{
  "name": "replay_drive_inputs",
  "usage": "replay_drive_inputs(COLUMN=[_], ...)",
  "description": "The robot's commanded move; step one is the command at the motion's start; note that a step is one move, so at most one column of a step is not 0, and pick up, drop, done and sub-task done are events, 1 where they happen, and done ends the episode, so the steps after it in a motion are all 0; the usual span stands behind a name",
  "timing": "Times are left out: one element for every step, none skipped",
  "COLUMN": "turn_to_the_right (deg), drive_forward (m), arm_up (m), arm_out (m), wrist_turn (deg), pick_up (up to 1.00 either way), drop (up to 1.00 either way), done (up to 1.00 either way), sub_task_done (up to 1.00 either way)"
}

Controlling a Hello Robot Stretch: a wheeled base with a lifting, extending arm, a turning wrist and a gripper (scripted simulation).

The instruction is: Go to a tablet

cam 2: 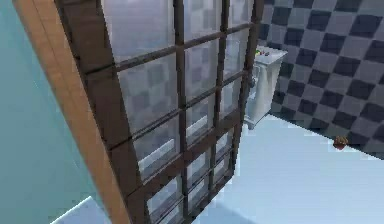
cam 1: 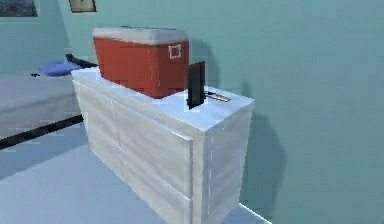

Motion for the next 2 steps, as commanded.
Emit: replay_drive_inputs(turn_to_the_right=[0.0, 0.0], drive_forward=[0.25, 0.00], arm_up=[0.00, 0.00], arm_out=[0.00, 0.00], wrist_turn=[0.0, 0.0], pick_up=[0.00, 0.00], drop=[0.00, 0.00], done=[0.00, 1.00], sub_task_done=[0.00, 0.00])
